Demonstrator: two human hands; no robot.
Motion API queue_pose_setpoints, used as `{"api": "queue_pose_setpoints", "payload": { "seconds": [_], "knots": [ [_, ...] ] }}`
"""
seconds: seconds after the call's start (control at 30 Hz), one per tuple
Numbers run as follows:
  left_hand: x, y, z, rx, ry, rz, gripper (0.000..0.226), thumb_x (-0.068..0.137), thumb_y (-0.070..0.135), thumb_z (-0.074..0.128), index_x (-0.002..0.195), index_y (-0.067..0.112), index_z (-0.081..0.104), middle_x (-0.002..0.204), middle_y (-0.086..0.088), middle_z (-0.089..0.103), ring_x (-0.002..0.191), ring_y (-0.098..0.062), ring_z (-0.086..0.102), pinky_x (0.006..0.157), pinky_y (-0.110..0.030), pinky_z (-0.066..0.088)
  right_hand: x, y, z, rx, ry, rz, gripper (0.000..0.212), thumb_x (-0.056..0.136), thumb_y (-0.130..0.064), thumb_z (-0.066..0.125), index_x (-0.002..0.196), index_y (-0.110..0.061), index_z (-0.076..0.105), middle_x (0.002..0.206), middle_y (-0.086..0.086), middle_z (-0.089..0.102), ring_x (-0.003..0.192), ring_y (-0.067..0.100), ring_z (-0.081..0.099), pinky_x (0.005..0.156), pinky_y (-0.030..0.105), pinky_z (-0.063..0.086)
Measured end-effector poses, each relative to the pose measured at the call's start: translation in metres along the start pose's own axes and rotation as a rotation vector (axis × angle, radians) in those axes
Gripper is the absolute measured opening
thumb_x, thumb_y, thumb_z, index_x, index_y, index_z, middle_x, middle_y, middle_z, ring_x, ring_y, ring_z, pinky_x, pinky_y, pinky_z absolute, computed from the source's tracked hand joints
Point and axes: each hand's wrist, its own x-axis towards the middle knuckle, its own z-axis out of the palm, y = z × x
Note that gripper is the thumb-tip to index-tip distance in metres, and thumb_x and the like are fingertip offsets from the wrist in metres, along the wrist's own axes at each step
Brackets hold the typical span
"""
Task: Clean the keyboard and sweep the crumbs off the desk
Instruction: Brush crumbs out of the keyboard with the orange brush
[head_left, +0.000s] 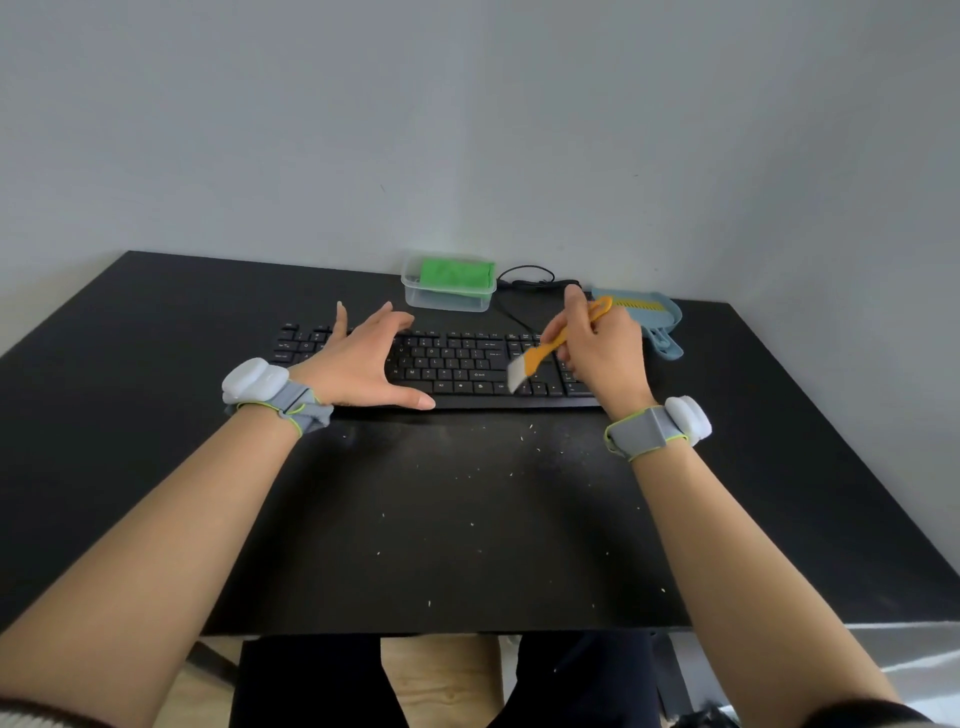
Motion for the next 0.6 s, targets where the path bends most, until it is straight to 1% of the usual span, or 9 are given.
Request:
{"api": "queue_pose_setpoints", "payload": {
  "seconds": [0.07,0.17,0.23,0.3,0.37,0.43,0.5,0.53,0.6],
  "knots": [
    [-0.001,0.000,0.000,0.010,-0.015,-0.010,0.117,0.065,0.075,0.071,0.151,0.014,0.021,0.161,-0.003,0.025,0.152,-0.011,-0.003,0.115,-0.055,-0.021,-0.001,0.002,-0.002,0.012,-0.015,0.023,0.066,0.105,-0.042,0.037,0.058,-0.013,0.072,0.043,-0.002,0.056,0.038,0.007,0.050,0.045,0.020,0.042],
    [-0.002,0.001,-0.001,0.021,-0.036,-0.031,0.118,0.063,0.076,0.071,0.152,0.016,0.020,0.163,-0.005,0.020,0.152,-0.012,-0.005,0.114,-0.055,-0.023,0.003,0.005,-0.007,0.158,0.025,0.095,0.065,0.105,-0.041,0.038,0.058,-0.011,0.072,0.044,0.002,0.055,0.038,0.011,0.048,0.041,0.021,0.040],
    [-0.003,0.001,-0.003,0.031,-0.042,-0.043,0.120,0.061,0.076,0.072,0.152,0.018,0.020,0.163,-0.007,0.017,0.152,-0.013,-0.005,0.114,-0.056,-0.024,0.006,0.008,-0.008,0.225,0.053,0.116,0.057,0.103,-0.042,0.043,0.069,-0.010,0.075,0.052,0.005,0.062,0.045,0.014,0.056,0.046,0.026,0.049],
    [-0.002,0.000,-0.004,0.045,-0.054,-0.055,0.121,0.060,0.076,0.072,0.152,0.018,0.020,0.164,-0.009,0.013,0.152,-0.016,-0.003,0.113,-0.057,-0.024,0.007,0.013,-0.004,0.223,0.052,0.124,0.051,0.102,-0.043,0.048,0.076,-0.010,0.076,0.057,0.005,0.066,0.052,0.014,0.061,0.054,0.031,0.057],
    [0.001,-0.001,-0.005,0.053,-0.065,-0.054,0.123,0.058,0.078,0.072,0.152,0.019,0.020,0.164,-0.008,0.014,0.152,-0.016,-0.002,0.112,-0.058,-0.025,0.007,0.018,0.000,0.189,0.038,0.135,0.050,0.102,-0.044,0.049,0.076,-0.011,0.076,0.058,0.004,0.066,0.053,0.013,0.062,0.057,0.032,0.059],
    [0.003,-0.003,-0.005,0.053,-0.072,-0.043,0.125,0.056,0.081,0.070,0.152,0.018,0.020,0.163,-0.004,0.020,0.152,-0.013,-0.003,0.112,-0.059,-0.024,0.007,0.018,-0.001,0.140,-0.016,0.157,0.057,0.103,-0.044,0.044,0.070,-0.011,0.075,0.053,0.003,0.062,0.047,0.013,0.056,0.047,0.027,0.052],
    [0.004,-0.004,-0.005,0.055,-0.074,-0.035,0.126,0.056,0.082,0.070,0.151,0.016,0.020,0.161,-0.001,0.025,0.152,-0.013,-0.002,0.112,-0.061,-0.023,0.007,0.015,-0.004,0.128,-0.064,0.191,0.064,0.105,-0.043,0.039,0.061,-0.009,0.071,0.045,0.003,0.053,0.039,0.013,0.045,0.038,0.022,0.037],
    [0.005,-0.004,-0.005,0.054,-0.075,-0.034,0.126,0.056,0.081,0.071,0.151,0.016,0.020,0.160,0.000,0.027,0.152,-0.013,-0.001,0.112,-0.061,-0.023,0.007,0.015,-0.006,0.145,-0.061,0.202,0.066,0.106,-0.042,0.037,0.059,-0.009,0.069,0.043,0.002,0.049,0.037,0.012,0.041,0.037,0.020,0.033],
    [0.005,-0.003,-0.006,0.055,-0.078,-0.032,0.126,0.056,0.080,0.072,0.151,0.016,0.020,0.159,0.000,0.029,0.152,-0.013,-0.001,0.112,-0.061,-0.022,0.008,0.015,-0.010,0.196,-0.002,0.200,0.066,0.106,-0.041,0.037,0.059,-0.009,0.069,0.043,0.002,0.050,0.036,0.011,0.041,0.036,0.019,0.032]
  ]
}}
